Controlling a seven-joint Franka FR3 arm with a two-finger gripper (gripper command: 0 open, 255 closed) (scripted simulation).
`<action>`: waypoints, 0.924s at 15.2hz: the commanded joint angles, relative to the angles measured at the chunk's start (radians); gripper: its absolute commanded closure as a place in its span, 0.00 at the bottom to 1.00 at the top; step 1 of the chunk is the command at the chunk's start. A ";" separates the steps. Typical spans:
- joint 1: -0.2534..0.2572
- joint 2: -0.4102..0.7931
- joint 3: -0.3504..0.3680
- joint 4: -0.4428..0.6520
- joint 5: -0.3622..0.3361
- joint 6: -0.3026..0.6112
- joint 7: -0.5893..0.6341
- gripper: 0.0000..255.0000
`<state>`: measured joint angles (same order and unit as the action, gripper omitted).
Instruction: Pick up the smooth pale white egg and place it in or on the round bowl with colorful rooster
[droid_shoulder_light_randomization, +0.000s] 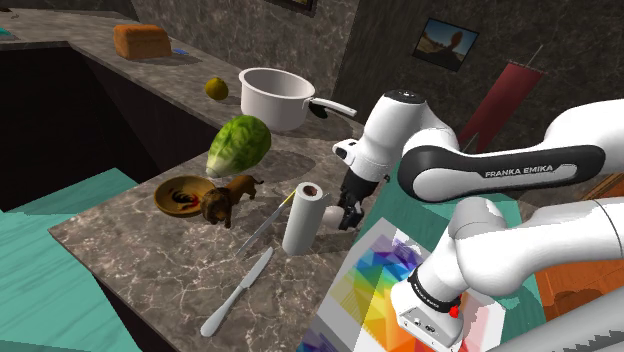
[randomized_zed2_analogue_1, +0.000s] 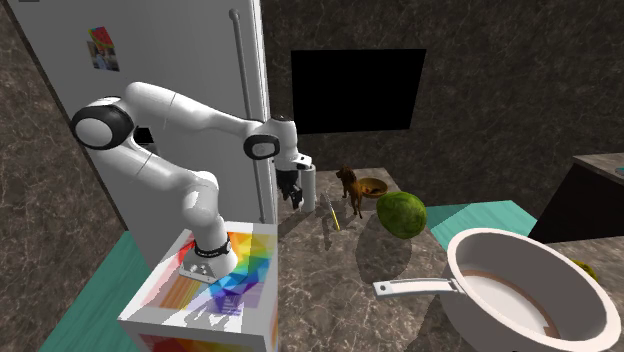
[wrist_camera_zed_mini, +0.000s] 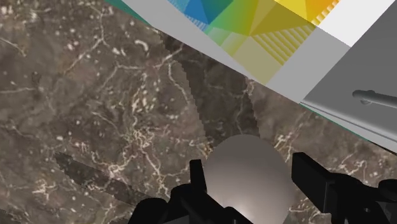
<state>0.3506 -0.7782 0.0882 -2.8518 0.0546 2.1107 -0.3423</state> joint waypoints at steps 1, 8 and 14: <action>-0.001 -0.019 -0.003 0.019 -0.002 -0.039 -0.002 1.00; -0.003 -0.050 -0.009 0.098 -0.007 -0.149 -0.002 1.00; -0.005 0.142 0.016 0.233 -0.003 -0.091 0.022 1.00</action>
<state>0.3458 -0.6794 0.0985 -2.6451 0.0510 2.0028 -0.3264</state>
